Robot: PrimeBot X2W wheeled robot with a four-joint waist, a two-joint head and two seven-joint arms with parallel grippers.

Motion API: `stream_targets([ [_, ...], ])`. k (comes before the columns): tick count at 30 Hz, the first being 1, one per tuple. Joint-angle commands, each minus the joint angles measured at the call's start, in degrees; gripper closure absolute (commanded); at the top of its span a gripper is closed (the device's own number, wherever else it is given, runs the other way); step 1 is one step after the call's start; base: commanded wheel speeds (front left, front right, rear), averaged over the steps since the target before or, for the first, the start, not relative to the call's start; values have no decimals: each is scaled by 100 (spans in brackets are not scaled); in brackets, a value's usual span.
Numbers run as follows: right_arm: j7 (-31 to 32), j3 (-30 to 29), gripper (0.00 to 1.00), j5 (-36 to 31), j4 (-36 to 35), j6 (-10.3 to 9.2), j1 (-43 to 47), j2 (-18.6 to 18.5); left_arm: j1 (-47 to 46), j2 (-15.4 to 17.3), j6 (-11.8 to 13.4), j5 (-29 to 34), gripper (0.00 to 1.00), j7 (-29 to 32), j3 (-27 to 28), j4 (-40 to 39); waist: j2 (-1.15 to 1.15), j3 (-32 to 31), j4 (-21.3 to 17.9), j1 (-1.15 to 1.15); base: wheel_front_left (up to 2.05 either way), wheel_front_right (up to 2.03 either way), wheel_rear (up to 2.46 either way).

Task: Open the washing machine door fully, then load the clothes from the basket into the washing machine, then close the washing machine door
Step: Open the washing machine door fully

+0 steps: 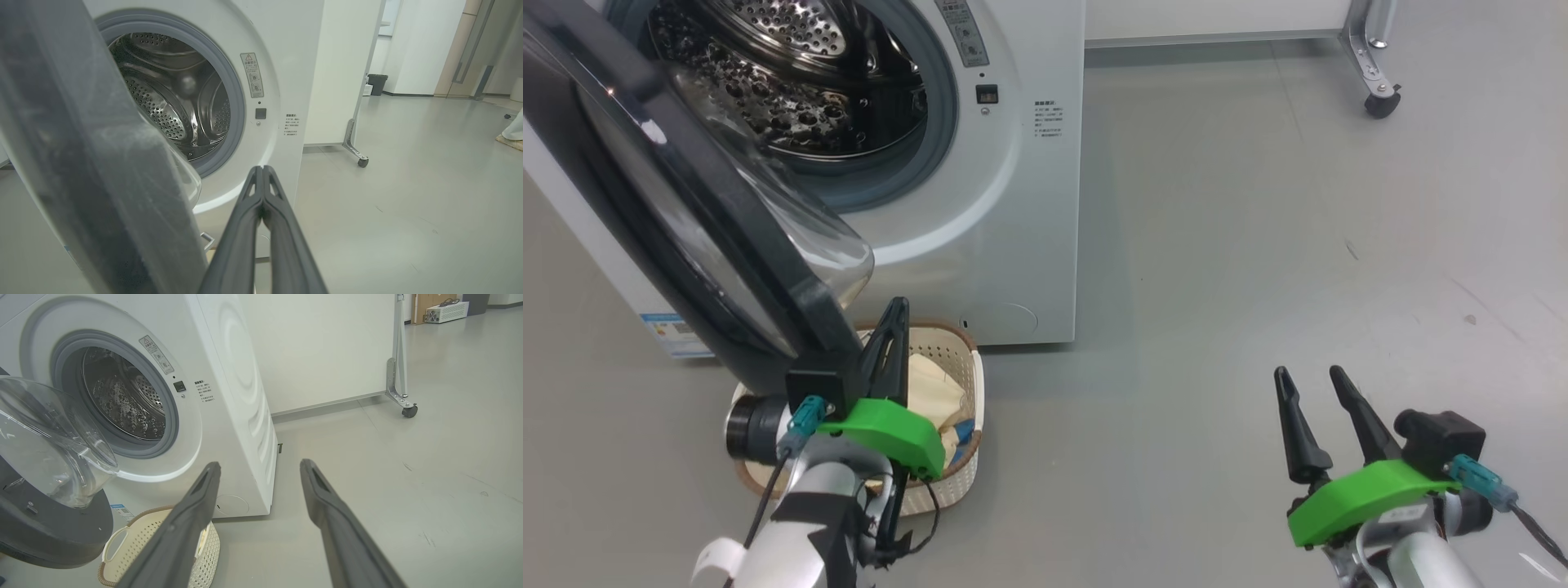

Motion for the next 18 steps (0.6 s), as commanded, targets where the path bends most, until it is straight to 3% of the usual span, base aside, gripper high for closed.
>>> stream_targets([
  [1, -56, 121, 0, 20, -164, 23, -283, 14, -408, 99, -27, -84, 100, -30, 265, 5, 0, 8, -10, 0, 0, 0, 0],
  [18, -56, 102, 0, -8, -146, 23, -247, 21, -370, 166, -94, -90, 100, -36, 511, 391, 0, -26, 90, 0, 0, 0, 0],
])
